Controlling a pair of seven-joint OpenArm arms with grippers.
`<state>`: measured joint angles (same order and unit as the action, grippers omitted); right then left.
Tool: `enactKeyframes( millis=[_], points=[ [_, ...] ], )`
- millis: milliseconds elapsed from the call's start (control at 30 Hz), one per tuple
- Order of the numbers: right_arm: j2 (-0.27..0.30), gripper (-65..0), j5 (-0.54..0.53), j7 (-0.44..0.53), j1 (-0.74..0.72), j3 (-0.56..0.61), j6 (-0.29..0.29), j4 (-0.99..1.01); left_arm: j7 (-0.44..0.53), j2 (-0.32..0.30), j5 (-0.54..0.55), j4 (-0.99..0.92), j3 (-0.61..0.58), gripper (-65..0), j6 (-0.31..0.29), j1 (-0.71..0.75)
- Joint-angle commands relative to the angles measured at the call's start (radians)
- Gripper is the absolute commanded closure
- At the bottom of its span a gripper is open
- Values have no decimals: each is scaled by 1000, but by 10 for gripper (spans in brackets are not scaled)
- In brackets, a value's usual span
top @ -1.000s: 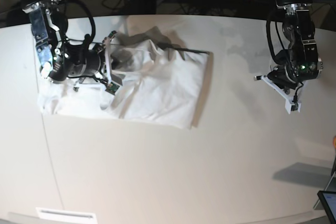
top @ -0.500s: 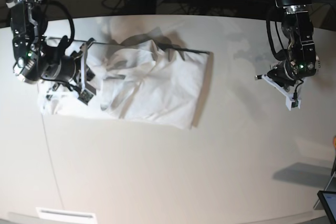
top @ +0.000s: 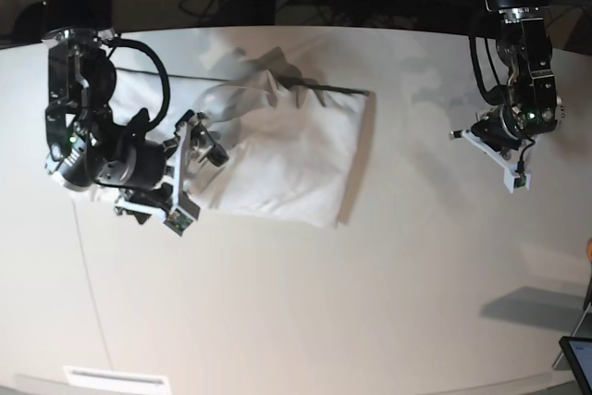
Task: Fold the T-shirt properly
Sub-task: 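Press the right gripper onto the bunched shirt end and flatten it, then tuck and smooth the shirt end with the right gripper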
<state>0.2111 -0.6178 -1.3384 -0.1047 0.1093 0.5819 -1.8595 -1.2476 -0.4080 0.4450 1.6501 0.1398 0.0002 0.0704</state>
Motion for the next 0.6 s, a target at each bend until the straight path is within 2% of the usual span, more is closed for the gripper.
enactKeyframes(
  millis=[0,100,233,333,433,567],
  points=[
    [3,-534,-15,20,-20,-7,0,-15,13,-18,-7,15,11,-17,2,-7],
    [3,-503,-17,21,-19,-7,0,-15,13,-18,-7,15,10,-17,2,-4],
    [1,-354,-20,17,-17,-10,0,-15,13,-18,-7,14,8,-17,2,-4],
    [-26,-287,-20,15,12,-98,0,-13,13,-18,-7,14,8,-17,2,-4],
    [-40,-297,-21,6,30,-181,0,-13,13,-18,-10,14,7,-17,2,-4],
    [-40,-326,-21,4,38,-182,0,-12,13,-16,-10,14,5,-17,2,-5]
  ],
)
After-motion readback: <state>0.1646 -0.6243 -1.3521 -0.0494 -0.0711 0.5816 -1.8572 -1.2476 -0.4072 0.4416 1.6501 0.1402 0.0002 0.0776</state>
